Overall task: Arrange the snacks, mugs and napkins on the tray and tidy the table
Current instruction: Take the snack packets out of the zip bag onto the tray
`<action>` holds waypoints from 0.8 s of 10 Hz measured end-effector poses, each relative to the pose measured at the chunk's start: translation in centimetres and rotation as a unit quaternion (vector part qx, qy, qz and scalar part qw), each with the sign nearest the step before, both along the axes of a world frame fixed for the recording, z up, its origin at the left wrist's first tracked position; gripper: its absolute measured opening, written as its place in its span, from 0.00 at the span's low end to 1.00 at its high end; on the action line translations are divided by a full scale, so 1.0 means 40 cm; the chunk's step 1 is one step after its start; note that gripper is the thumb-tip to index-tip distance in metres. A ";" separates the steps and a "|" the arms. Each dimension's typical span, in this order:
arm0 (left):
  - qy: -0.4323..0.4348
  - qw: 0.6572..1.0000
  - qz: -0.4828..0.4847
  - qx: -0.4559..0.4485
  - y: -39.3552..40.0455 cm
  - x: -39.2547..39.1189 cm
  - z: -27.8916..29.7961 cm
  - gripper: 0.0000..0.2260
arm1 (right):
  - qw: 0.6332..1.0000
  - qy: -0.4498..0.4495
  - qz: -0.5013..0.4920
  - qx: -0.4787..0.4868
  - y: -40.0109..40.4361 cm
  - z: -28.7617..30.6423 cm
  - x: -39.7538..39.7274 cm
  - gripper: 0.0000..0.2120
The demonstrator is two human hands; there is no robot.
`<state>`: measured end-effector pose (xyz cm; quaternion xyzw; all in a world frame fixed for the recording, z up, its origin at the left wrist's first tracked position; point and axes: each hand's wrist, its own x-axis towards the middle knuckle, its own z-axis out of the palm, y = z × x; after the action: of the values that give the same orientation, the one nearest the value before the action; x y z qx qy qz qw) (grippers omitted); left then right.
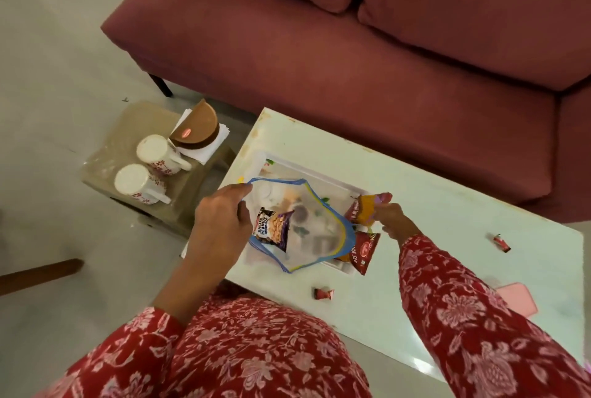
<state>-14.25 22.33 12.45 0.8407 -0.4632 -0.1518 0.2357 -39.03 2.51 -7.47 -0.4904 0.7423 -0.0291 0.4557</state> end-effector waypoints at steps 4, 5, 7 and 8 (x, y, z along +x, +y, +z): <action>0.040 0.997 -0.062 0.008 -0.010 -0.045 0.010 0.16 | 0.975 -0.130 0.064 -0.168 0.283 0.409 0.159 0.06; 0.038 0.995 -0.090 -0.005 0.000 -0.068 0.017 0.16 | 0.976 -0.118 0.183 0.011 0.329 0.375 0.218 0.07; 0.038 0.995 -0.090 -0.013 0.032 -0.097 0.024 0.17 | 0.942 0.014 0.335 0.030 0.367 0.312 0.294 0.16; 0.046 0.994 -0.096 -0.015 0.054 -0.106 0.028 0.17 | 0.941 0.028 0.334 0.052 0.379 0.237 0.301 0.17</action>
<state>-18.48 24.47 13.56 0.7809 -0.5328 -0.2051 0.2535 -26.99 17.65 2.02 -0.6865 0.5485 0.1771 0.4433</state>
